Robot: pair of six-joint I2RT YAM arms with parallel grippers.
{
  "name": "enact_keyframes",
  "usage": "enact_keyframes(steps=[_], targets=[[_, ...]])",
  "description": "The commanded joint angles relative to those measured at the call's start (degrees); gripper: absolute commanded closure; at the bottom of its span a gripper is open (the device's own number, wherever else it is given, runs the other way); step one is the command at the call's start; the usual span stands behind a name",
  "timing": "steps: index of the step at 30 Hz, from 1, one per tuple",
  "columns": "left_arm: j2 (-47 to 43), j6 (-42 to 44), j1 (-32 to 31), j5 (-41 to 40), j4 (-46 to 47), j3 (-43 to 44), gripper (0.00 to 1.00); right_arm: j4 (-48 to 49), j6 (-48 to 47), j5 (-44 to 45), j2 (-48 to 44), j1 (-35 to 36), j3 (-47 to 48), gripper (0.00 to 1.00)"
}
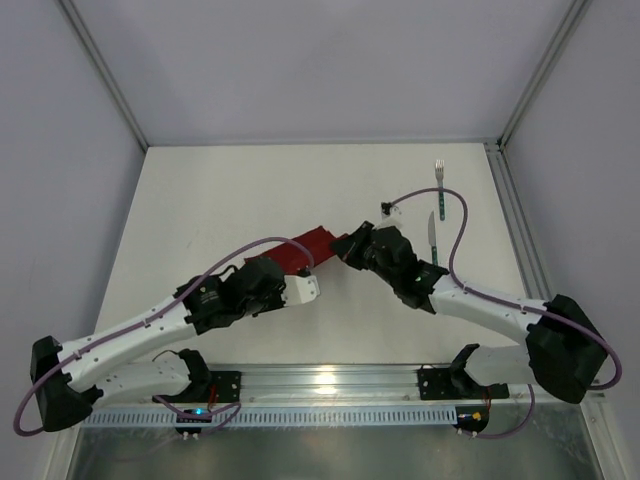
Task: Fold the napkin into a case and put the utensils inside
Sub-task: Turn over the square folded napkin at the center of the board.
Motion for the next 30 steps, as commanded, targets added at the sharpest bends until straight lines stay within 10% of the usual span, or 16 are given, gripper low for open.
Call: enact_keyframes(steps=[1, 30], targets=[[1.4, -2.82, 0.04, 3.33, -4.86, 7.13, 1.0, -13.62, -12.15, -1.18, -4.93, -1.35, 8.84, 0.96], [27.68, -12.66, -7.96, 21.97, -9.44, 44.66, 1.0, -63.28, -29.21, 10.05, -28.76, -11.11, 28.98, 0.96]])
